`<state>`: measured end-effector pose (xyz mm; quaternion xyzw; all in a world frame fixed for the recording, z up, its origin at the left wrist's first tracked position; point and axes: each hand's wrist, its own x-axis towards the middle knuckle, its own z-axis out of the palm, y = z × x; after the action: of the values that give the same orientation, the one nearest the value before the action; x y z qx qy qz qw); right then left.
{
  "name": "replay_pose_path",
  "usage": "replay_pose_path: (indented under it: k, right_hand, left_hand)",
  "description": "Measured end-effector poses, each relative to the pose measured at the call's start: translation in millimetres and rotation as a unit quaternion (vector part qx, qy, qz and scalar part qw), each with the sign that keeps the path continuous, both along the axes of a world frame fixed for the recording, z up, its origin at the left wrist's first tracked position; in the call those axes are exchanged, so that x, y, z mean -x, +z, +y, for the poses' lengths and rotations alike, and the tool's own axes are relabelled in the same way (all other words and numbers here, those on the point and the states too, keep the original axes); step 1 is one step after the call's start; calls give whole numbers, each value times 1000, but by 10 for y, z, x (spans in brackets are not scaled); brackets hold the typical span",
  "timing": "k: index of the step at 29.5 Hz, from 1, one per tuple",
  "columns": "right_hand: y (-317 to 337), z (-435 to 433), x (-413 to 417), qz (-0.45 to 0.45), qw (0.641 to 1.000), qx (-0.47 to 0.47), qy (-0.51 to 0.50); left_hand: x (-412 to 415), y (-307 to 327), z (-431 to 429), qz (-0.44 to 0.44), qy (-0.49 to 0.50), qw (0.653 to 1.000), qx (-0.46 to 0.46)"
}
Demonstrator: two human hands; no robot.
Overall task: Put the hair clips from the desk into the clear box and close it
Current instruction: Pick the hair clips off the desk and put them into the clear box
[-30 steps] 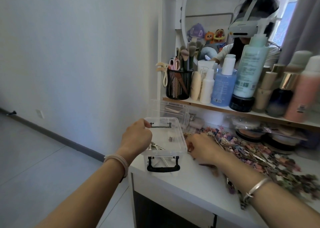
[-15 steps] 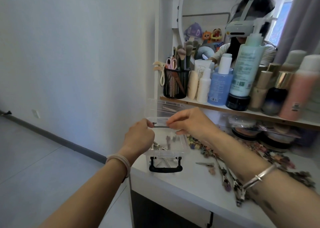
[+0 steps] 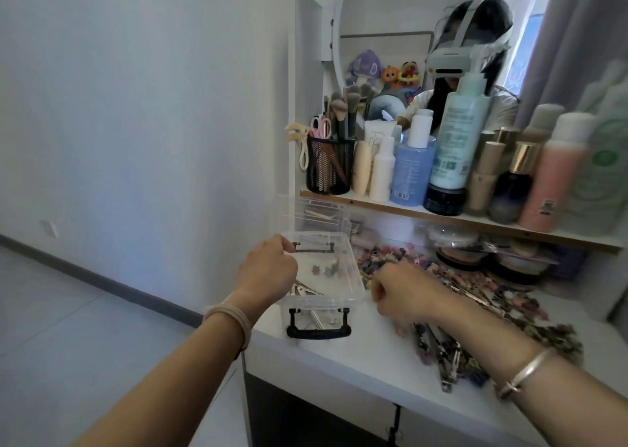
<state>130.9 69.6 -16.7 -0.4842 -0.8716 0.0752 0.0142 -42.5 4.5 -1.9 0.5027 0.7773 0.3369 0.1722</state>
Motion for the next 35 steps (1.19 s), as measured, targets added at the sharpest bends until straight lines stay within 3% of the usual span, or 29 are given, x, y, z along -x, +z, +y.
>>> replay_pose_path:
  k: [2, 4, 9, 14, 18, 22, 27, 30, 35]
  right_hand:
    - [130, 9, 57, 170, 985, 4, -30]
    - [302, -6, 135, 328, 941, 82, -23]
    - [409, -51, 251, 378, 917, 124, -16]
    - [496, -33, 358, 478, 865, 155, 4]
    - [485, -49, 540, 404, 898, 169, 41]
    - [388, 103, 635, 448, 889, 85, -30]
    - [-50, 366, 691, 201, 979, 38, -2]
    - [-233, 437, 839, 84, 994, -16, 63]
    - [-257, 490, 931, 20, 997, -36, 70]
  left_hand:
    - [-4, 4, -2, 1, -1, 1000, 0]
    - [-11, 15, -5, -1, -1, 1000, -1]
    - [-14, 21, -10, -1, -2, 1000, -1]
    - [-6, 24, 14, -5, -3, 1000, 1]
    - [88, 37, 40, -13, 16, 1000, -7]
    - [267, 39, 82, -19, 44, 999, -8]
    - [464, 43, 118, -20, 59, 998, -2]
    - [531, 42, 141, -29, 55, 998, -3]
    - [578, 34, 167, -28, 52, 998, -13]
